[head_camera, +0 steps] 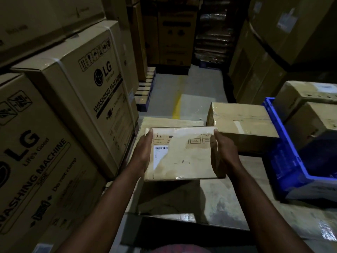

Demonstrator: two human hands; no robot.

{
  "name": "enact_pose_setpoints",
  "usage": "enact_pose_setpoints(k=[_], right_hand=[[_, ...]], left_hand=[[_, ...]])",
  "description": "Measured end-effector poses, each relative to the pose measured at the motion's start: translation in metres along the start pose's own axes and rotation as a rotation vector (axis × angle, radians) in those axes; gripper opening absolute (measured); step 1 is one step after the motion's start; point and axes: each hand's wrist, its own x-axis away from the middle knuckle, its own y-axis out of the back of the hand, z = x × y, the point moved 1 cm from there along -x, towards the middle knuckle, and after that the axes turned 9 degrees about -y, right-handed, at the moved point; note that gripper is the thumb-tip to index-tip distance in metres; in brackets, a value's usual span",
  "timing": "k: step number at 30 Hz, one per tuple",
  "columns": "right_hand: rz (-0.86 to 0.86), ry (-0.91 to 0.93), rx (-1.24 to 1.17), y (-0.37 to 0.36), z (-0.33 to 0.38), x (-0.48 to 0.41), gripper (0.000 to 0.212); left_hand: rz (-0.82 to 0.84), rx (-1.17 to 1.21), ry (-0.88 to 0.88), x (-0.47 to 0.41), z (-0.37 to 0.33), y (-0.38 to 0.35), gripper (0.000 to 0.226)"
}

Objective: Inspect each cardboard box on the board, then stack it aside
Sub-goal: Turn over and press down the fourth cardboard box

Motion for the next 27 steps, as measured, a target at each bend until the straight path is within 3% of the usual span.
enact_pose_setpoints(k=[2, 7, 10, 13, 17, 22, 27], right_hand=[[0.044, -0.006, -0.090, 0.000, 0.004, -0.003, 0.064], [0.061, -0.050, -0.040, -0.008, -0.004, -0.001, 0.084], [-0.020, -0.065, -0.001, -0.010, -0.029, 0.000, 0.060], [-0.052, -0.043, -0.023, -0.006, -0.052, 0.008, 0.049], [-0.108, -0.056, -0.065, 0.000, -0.086, 0.019, 0.047], [-0.148, -0.147, -0.155, 0.003, -0.136, 0.031, 0.037], [-0.118, -0.258, -0.145, 0.003, -0.167, 0.037, 0.061]], left_hand=[[-0.008, -0.020, -0.036, 0.000, -0.003, 0.003, 0.073], [-0.072, -0.133, 0.004, 0.004, 0.006, 0.006, 0.064], [-0.114, -0.147, 0.054, 0.023, 0.019, -0.007, 0.036], [-0.145, -0.110, 0.057, 0.041, 0.031, -0.017, 0.025], [-0.077, -0.043, 0.185, 0.063, 0.068, -0.030, 0.038], [-0.061, -0.240, 0.266, 0.092, 0.113, -0.043, 0.045], [0.002, -0.424, 0.250, 0.105, 0.126, -0.052, 0.053]])
